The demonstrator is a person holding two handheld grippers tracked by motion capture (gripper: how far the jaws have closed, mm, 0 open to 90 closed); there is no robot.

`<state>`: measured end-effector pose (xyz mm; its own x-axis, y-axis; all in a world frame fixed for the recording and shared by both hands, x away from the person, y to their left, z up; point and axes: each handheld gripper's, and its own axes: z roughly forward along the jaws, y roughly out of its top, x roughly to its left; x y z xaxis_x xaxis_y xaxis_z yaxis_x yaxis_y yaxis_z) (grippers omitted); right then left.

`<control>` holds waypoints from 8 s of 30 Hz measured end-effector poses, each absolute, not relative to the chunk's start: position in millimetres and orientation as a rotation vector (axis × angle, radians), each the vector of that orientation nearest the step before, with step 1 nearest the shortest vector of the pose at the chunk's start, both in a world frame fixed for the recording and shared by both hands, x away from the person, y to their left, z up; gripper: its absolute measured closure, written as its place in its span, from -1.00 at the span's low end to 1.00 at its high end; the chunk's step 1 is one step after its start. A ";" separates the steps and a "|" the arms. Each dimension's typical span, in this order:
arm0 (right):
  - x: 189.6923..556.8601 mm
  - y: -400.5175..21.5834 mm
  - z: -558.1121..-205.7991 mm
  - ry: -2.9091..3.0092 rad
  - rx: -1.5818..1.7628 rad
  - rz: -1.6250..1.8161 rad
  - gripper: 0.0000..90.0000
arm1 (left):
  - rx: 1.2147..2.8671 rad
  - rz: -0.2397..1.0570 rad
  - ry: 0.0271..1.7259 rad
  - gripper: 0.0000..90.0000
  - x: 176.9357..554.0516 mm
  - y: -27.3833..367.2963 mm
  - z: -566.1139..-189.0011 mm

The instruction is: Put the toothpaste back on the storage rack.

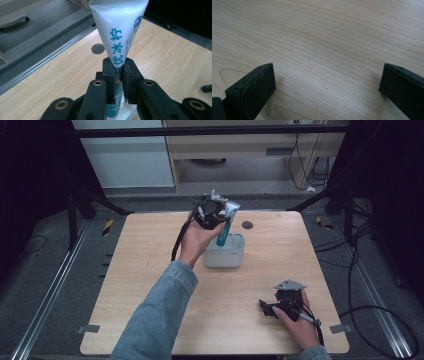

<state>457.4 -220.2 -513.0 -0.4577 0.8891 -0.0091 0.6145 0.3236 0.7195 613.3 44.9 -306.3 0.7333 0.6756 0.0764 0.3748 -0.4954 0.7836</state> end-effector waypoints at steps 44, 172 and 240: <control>457.8 -220.7 -513.3 2.191 1.316 0.921 -0.99 | 2.171 0.476 0.807 0.81 615.4 48.8 -340.1; 457.8 -220.7 -513.3 2.191 1.315 0.920 -0.99 | 2.214 0.453 0.889 0.79 626.8 32.2 -373.6; 456.2 -217.2 -513.0 2.173 1.351 0.924 -0.99 | 2.195 0.426 0.791 -0.90 521.1 100.2 -388.0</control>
